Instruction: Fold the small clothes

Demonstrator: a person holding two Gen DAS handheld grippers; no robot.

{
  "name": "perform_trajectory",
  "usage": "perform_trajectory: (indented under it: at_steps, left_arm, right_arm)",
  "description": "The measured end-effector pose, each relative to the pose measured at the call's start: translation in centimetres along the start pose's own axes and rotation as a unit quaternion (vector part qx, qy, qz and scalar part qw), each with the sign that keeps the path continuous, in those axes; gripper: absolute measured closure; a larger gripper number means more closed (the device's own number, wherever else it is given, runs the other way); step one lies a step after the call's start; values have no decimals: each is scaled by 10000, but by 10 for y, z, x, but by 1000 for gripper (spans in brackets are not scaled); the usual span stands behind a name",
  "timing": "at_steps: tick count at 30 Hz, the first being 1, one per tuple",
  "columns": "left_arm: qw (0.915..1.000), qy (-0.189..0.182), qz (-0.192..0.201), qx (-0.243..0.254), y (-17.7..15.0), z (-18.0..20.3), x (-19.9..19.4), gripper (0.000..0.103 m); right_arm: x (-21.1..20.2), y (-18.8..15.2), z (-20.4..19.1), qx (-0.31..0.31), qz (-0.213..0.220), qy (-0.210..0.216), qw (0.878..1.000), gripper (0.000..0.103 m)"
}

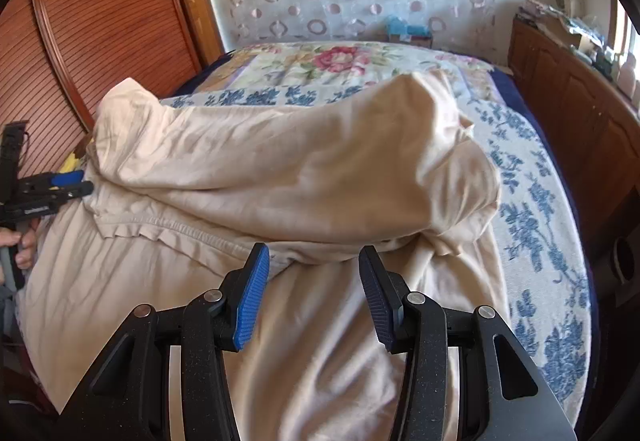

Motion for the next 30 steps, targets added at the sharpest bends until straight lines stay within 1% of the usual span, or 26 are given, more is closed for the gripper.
perform_trajectory:
  at_steps: [4,8,11,13,14,15,16,17,18,20,22,24,27,30]
  left_arm:
    - [10000,5,67,-20,0,2,-1,44]
    - [10000,11,92,-13,-1,2,0,44]
    - [10000,20,93,-4,0,3,0,44]
    - [10000,5,88,10,0,2,0,44]
    - [10000,-16,84,36,0,2,0,44]
    - [9999,-38,81,67,1,3,-1,47]
    - [9999,-108,61,95,1,5,-2,60]
    - [9998,-179,40,114,2,5,-3,65]
    - [9997,-217,44,99,3,5,-4,68]
    - [9996,-288,44,47,6,4,-4,77]
    - [9996,-275,46,31,9,3,-4,88]
    - [9994,-330,113,50,13,4,-8,102]
    - [9990,-336,232,200,14,9,-19,103]
    - [9972,-413,548,310,14,13,-46,103]
  right_arm:
    - [9,-1,-6,-65,-185,87,9998,56]
    - [18,0,-11,-144,-286,-57,9995,56]
    - [22,3,-10,-106,-261,-140,9995,56]
    - [25,5,-11,-178,-279,-305,9990,56]
    - [27,6,-11,-201,-285,-319,9989,56]
    - [27,7,-11,-209,-293,-341,9988,58]
    - [28,8,-11,-222,-302,-379,9986,63]
    - [28,8,-11,-254,-316,-437,9982,72]
    - [29,9,-11,-309,-331,-507,9977,75]
    - [30,10,-12,-371,-327,-435,9978,82]
    - [31,11,-13,-423,-324,-439,9976,88]
    - [30,11,-14,-456,-286,-391,9978,98]
    - [24,11,-16,-511,-147,-402,9978,102]
    - [11,11,-15,-484,-2,-278,9984,103]
Point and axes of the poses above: each gripper's, at about its wrist camera, not at the fingertips, and x roughly the way its jaws point, z to its right, y to its top, the point moved 2 cm from there along x, roughly the way its jaws point, and after that the axes turned 9 degrees about y, right-handed, at the moved point
